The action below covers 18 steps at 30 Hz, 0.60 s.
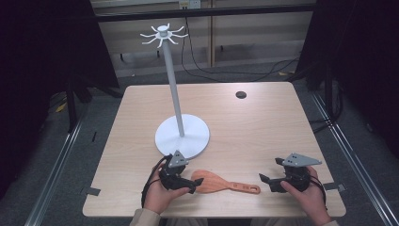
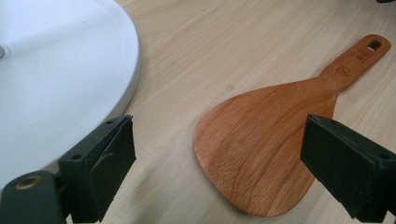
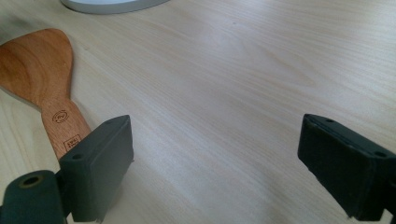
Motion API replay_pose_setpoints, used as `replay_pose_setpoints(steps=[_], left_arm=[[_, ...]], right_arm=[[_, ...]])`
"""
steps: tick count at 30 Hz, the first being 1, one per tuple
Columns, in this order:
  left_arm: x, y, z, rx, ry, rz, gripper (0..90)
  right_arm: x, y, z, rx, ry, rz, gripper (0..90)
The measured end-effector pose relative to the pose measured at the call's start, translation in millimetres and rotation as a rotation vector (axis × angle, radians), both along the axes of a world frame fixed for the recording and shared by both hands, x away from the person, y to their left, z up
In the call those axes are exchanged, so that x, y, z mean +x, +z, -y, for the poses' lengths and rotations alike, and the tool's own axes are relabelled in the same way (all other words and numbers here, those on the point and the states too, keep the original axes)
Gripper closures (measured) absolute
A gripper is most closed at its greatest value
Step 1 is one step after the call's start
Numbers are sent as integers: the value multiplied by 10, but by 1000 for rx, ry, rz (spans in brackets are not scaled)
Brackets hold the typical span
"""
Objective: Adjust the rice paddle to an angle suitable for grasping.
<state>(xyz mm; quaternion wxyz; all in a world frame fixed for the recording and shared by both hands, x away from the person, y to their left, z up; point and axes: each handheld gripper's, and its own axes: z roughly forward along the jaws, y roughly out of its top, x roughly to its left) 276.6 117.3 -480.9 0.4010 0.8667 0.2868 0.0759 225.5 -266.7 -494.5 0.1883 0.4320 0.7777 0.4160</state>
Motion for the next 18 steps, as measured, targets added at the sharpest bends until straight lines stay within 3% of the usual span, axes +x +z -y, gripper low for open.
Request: replay_pose_setpoints(steps=[7,12,14,18], left_arm=[[-21,15,129,13,-61,-2,110],[-25,19,232,-3,-98,-16,182],[-33,11,330,-5,-144,-24,258],[-45,7,437,13,-185,-21,461]], right_arm=[[4,32,45,26,-13,5,95],[5,30,66,35,-19,5,95],[2,36,70,41,-27,6,95],[2,44,87,47,-29,12,95]])
